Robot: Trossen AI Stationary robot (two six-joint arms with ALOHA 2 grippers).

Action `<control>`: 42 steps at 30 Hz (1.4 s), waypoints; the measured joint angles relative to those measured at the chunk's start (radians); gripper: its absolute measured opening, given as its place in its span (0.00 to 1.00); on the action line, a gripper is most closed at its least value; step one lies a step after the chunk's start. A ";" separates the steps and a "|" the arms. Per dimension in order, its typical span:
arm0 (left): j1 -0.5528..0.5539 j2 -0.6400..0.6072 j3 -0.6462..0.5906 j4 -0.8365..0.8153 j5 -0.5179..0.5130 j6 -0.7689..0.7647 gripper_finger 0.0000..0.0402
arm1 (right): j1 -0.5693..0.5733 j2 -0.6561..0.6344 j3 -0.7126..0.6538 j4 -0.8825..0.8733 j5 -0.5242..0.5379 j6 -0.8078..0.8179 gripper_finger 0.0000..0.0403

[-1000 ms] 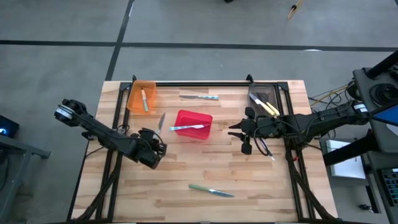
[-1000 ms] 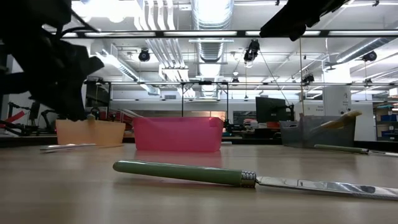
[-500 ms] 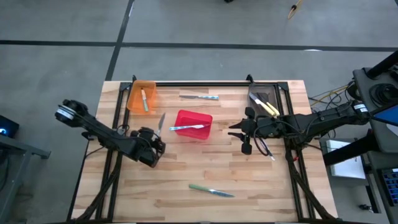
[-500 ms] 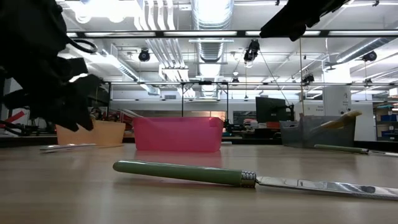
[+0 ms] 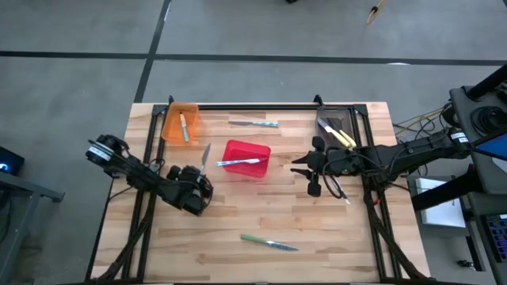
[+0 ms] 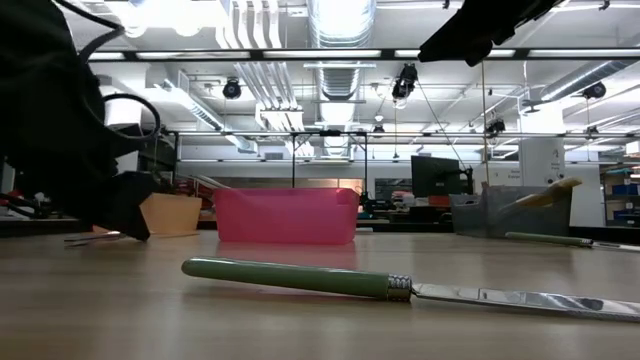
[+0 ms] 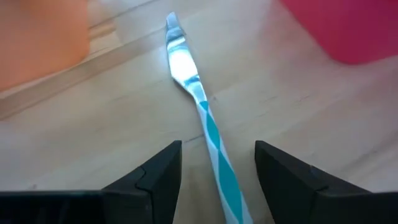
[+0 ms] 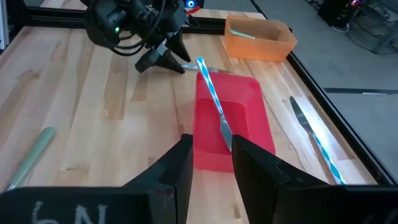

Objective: Sort silverware by color (type)
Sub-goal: Put the bottom white patterned table knife into the red bin

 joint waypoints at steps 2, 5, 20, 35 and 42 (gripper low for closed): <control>0.000 0.034 0.003 0.009 -0.017 -0.029 0.45 | 0.000 0.000 0.000 0.000 0.000 0.000 0.25; -0.001 0.074 0.006 0.014 -0.032 -0.105 0.43 | 0.000 0.000 0.000 0.000 0.000 -0.007 0.24; 0.000 0.090 0.014 0.004 -0.016 -0.332 0.04 | 0.000 0.000 0.000 -0.001 0.000 -0.014 0.24; -0.041 -0.143 0.070 -0.203 -0.023 -0.350 0.04 | 0.000 0.000 0.000 -0.007 0.000 -0.014 0.23; -0.043 -0.228 0.222 -0.440 -0.088 -0.253 0.04 | 0.000 0.000 0.000 -0.007 0.000 -0.015 0.24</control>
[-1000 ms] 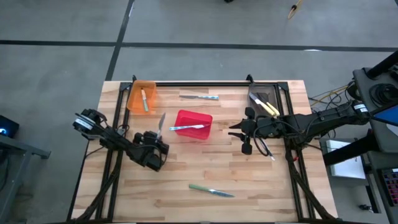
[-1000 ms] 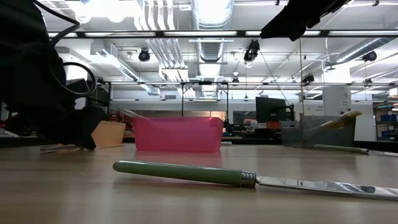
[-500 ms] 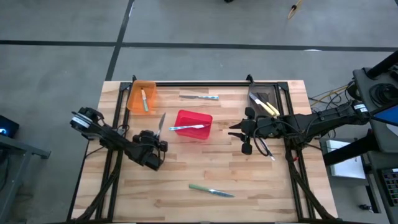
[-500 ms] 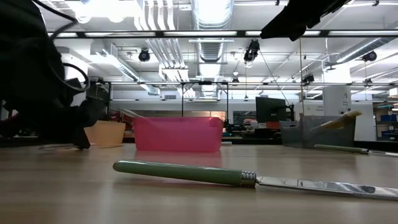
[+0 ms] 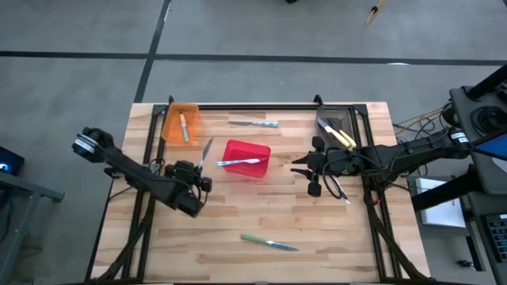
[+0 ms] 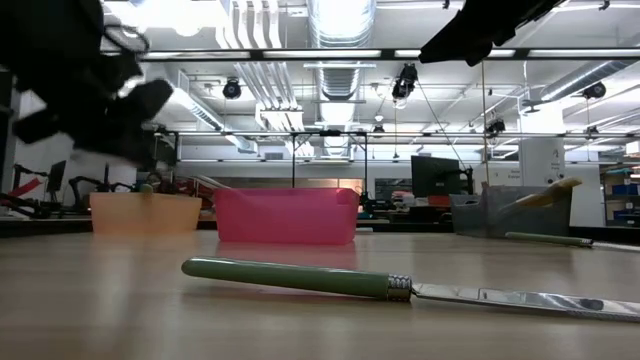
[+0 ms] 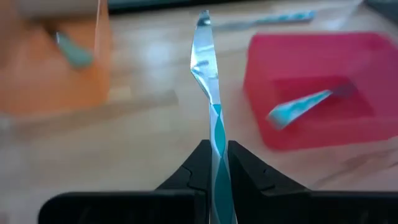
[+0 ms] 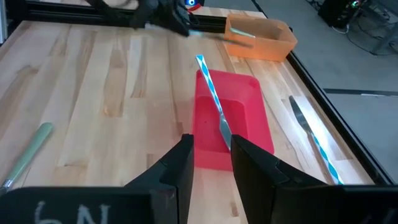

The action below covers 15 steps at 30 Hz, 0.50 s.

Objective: Sort silverware by color (type)
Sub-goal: Put the bottom white patterned table knife into the red bin

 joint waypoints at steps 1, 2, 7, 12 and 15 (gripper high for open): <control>0.000 -0.009 0.030 -0.037 -0.011 0.015 0.04 | 0.000 0.001 0.000 0.000 0.000 0.000 0.24; 0.000 -0.019 0.062 -0.080 -0.025 0.030 0.04 | 0.000 0.003 0.000 0.001 0.000 0.000 0.23; 0.000 -0.050 0.214 -0.176 -0.092 0.164 0.04 | 0.000 0.031 0.000 0.014 0.000 -0.019 0.22; -0.008 -0.060 0.351 -0.103 -0.137 0.402 0.04 | 0.000 0.082 -0.001 0.059 -0.001 -0.050 0.24; -0.016 -0.062 0.409 0.028 -0.154 0.614 0.04 | 0.000 0.117 -0.001 0.125 -0.014 -0.079 0.25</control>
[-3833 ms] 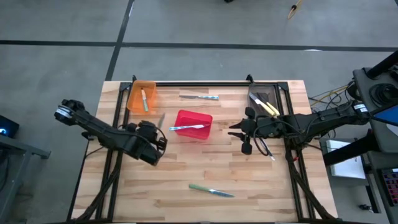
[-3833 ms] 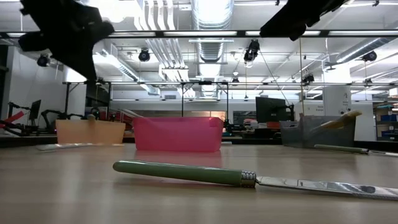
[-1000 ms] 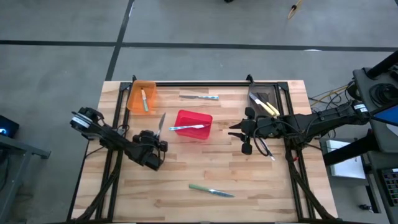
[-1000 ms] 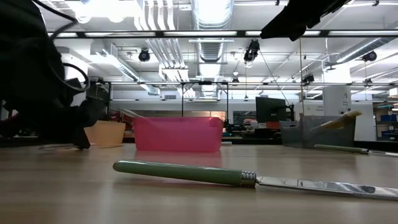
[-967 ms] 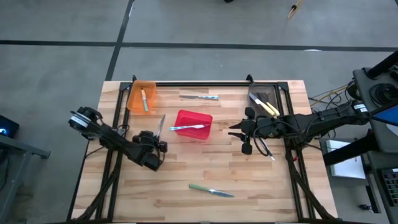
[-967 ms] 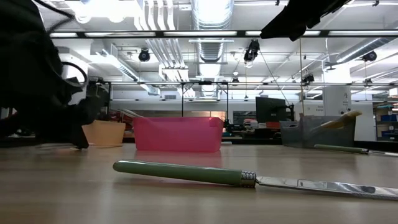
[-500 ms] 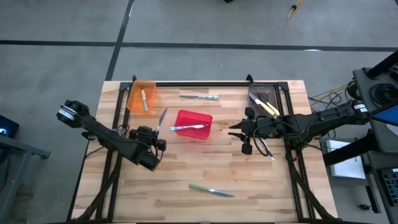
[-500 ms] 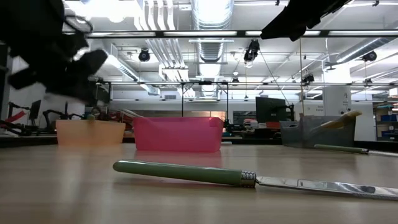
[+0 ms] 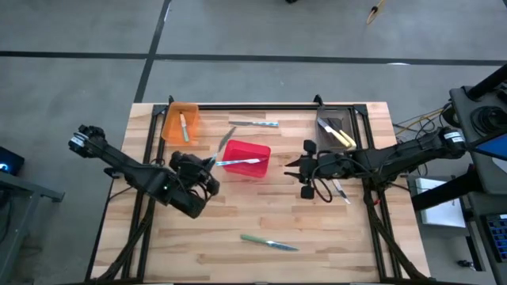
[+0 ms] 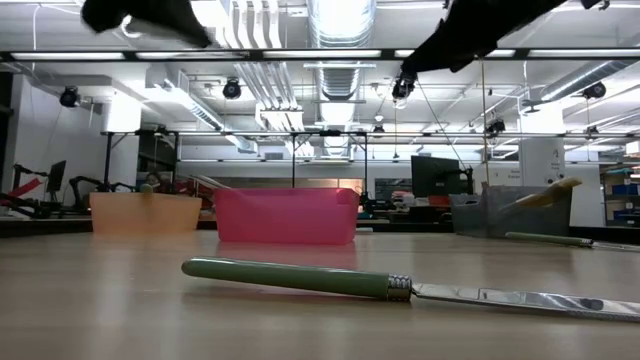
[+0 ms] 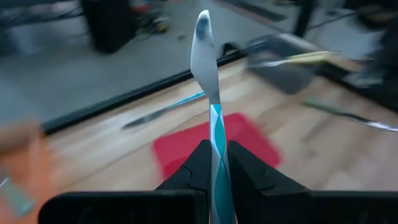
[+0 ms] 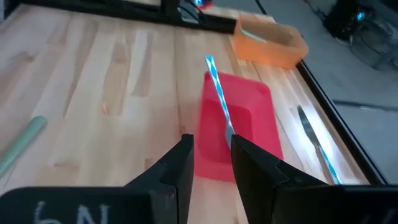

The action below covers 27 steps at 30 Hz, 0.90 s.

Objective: Sort silverware by color (type)
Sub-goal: Put the bottom white patterned table knife into the red bin

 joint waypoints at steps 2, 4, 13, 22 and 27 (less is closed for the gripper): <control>0.000 0.000 0.035 0.107 0.036 0.166 0.04 | 0.000 0.021 0.000 0.048 -0.036 -0.016 0.25; 0.000 0.000 0.073 0.210 0.102 0.318 0.04 | 0.000 0.038 0.000 0.090 -0.095 -0.037 0.25; -0.005 0.002 0.163 0.754 0.421 1.034 0.04 | 0.001 0.055 0.000 0.169 -0.232 -0.016 0.23; -0.015 0.001 -0.085 1.233 0.641 1.235 0.04 | 0.073 0.057 -0.034 0.203 -0.225 0.131 0.22; -0.015 0.008 -0.307 1.634 0.702 1.246 0.04 | 0.139 0.060 -0.141 0.524 -0.224 0.140 0.21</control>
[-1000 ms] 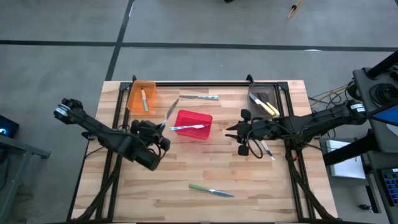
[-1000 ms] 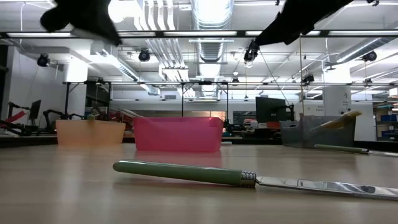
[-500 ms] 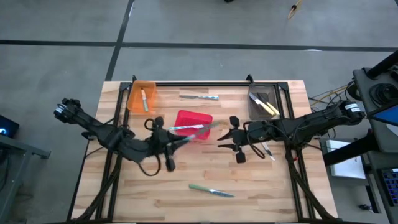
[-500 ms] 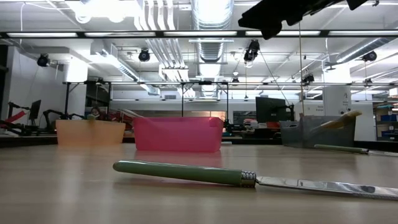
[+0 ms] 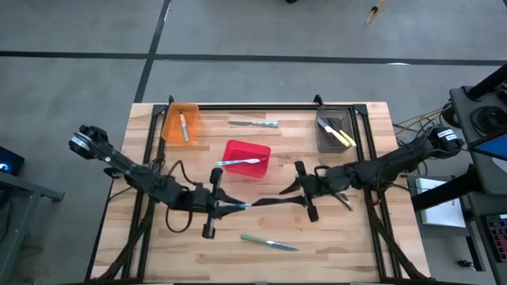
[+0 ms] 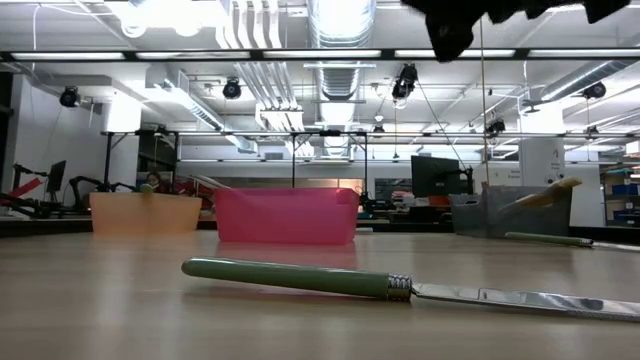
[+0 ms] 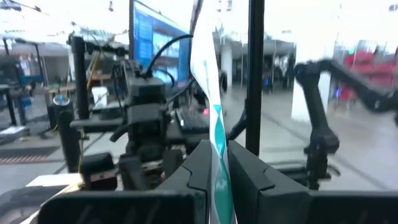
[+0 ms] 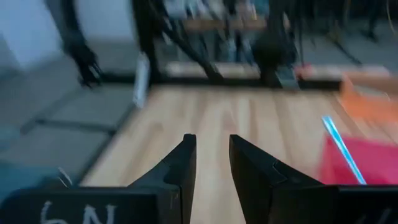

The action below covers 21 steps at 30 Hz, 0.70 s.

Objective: Sort silverware by color (type)
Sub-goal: Put the bottom white patterned table knife into the red bin

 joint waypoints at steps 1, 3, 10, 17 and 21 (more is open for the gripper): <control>0.000 0.006 -0.042 0.076 0.002 0.001 0.04 | 0.008 0.010 -0.021 0.089 0.000 -0.001 0.21; 0.000 0.023 -0.113 0.212 0.003 0.003 0.04 | 0.017 0.035 -0.055 0.259 0.000 -0.005 0.21; 0.001 0.111 -0.238 0.536 0.007 0.013 0.04 | 0.019 0.214 -0.053 0.683 0.002 -0.090 0.24; 0.002 0.179 -0.254 0.654 0.004 0.061 0.04 | 0.019 0.354 0.107 0.731 0.003 -0.174 0.29; 0.002 0.192 -0.253 0.657 -0.014 0.075 0.04 | 0.019 0.407 0.193 0.734 0.009 -0.200 0.29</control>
